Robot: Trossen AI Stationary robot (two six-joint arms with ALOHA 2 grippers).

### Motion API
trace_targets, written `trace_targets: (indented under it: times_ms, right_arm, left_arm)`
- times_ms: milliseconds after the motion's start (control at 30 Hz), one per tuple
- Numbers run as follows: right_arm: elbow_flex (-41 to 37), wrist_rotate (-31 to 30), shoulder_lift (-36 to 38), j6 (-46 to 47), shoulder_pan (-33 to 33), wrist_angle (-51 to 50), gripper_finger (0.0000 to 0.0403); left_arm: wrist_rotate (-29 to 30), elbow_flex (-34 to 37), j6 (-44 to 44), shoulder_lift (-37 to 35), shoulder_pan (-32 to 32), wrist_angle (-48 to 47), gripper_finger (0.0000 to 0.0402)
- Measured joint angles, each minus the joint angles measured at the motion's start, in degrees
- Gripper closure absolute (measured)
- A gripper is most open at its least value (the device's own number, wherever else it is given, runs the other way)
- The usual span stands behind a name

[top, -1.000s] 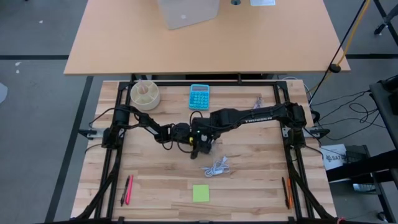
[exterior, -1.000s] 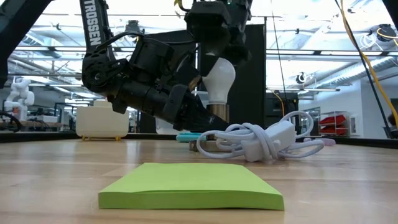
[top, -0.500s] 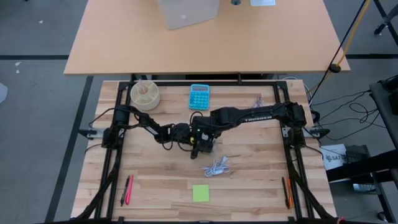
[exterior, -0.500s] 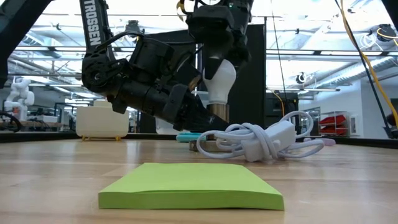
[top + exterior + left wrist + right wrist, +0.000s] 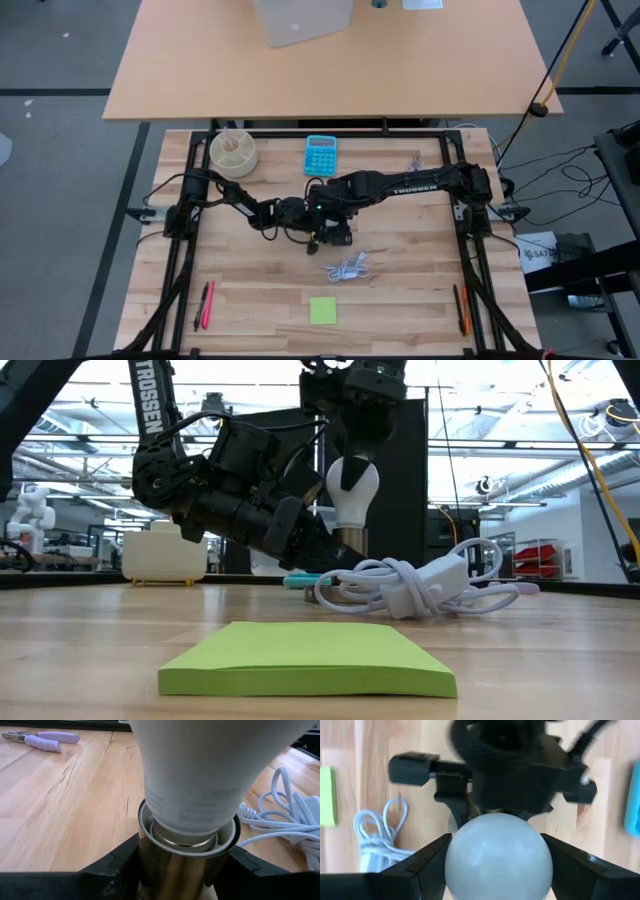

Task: Screw lightbulb
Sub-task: Remove the lightbulb from the lamp

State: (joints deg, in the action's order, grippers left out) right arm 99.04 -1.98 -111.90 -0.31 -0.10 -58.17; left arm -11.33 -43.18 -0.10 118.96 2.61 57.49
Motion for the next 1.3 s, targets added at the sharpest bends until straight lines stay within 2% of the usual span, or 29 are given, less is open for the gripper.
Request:
trace_targets:
  times_ms: [300, 467, 833, 1300]
  right_arm:
    - [-0.2, 1.3, 0.0, -24.7, 0.0, 2.7, 0.0132]
    - [-0.3, 2.1, 0.0, -29.9, -0.1, 2.6, 0.0111]
    - [-0.1, 1.5, 0.0, -11.7, 1.3, 2.9, 0.006]
    - [0.1, 1.8, 0.0, 9.1, 1.3, 1.7, 0.0061]
  left_arm:
    - [0.0, 0.2, 0.4, 0.0, 0.1, 0.0, 0.0204]
    - [0.0, 0.2, 0.4, 0.0, 0.1, 0.0, 0.0204]
    - [-0.9, 0.0, 0.1, 0.0, 0.3, -0.1, 0.0204]
    - [-1.7, -0.1, 0.3, 0.0, 0.3, -0.1, 0.0204]
